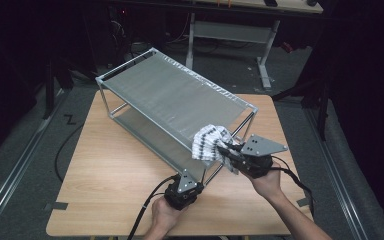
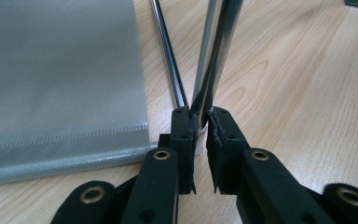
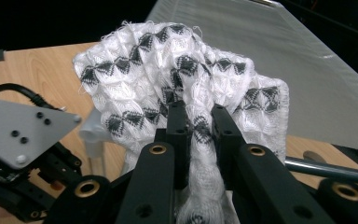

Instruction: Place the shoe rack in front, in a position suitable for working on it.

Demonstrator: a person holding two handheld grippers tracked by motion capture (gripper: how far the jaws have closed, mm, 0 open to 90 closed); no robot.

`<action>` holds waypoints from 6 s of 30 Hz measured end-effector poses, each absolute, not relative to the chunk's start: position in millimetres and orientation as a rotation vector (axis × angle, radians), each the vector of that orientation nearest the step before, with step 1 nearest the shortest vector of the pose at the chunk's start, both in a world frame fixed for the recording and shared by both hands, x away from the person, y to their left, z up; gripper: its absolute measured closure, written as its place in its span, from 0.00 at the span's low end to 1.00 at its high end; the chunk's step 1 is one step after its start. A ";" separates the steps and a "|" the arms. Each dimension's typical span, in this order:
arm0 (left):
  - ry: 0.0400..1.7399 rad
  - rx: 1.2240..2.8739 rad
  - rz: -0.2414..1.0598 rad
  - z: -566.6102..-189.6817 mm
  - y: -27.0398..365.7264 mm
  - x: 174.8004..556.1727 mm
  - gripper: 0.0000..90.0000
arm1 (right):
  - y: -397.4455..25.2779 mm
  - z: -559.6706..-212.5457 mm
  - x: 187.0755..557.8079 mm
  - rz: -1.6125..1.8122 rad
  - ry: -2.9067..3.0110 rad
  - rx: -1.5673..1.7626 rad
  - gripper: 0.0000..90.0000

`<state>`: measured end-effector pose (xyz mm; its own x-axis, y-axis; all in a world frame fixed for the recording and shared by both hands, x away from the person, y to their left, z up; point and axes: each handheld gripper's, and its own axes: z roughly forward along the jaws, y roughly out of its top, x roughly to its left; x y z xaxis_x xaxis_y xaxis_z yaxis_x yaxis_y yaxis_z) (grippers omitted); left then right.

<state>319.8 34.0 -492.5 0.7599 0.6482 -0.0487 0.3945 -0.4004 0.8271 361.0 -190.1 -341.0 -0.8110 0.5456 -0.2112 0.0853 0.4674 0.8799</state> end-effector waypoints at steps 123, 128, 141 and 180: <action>0.768 2.042 0.285 -493.9 35.5 321.6 0.90 | -265.6 -435.3 473.8 0.997 2.111 1.247 0.91; 0.769 2.043 0.286 -493.8 35.3 321.4 0.90 | -263.3 -453.7 477.4 0.967 2.139 1.286 0.91; 0.770 2.043 0.287 -493.8 35.2 321.3 0.90 | -265.3 -479.0 481.3 0.925 2.167 1.355 0.91; 0.768 2.043 0.280 -494.3 34.1 321.5 0.90 | -274.7 -429.1 471.4 1.033 2.076 1.259 0.91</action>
<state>321.5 34.1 -494.3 0.7809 0.6175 -0.0945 0.4119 -0.3952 0.8211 471.4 -274.7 -429.1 -0.4492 0.8930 -0.0288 0.5155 0.2854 0.8079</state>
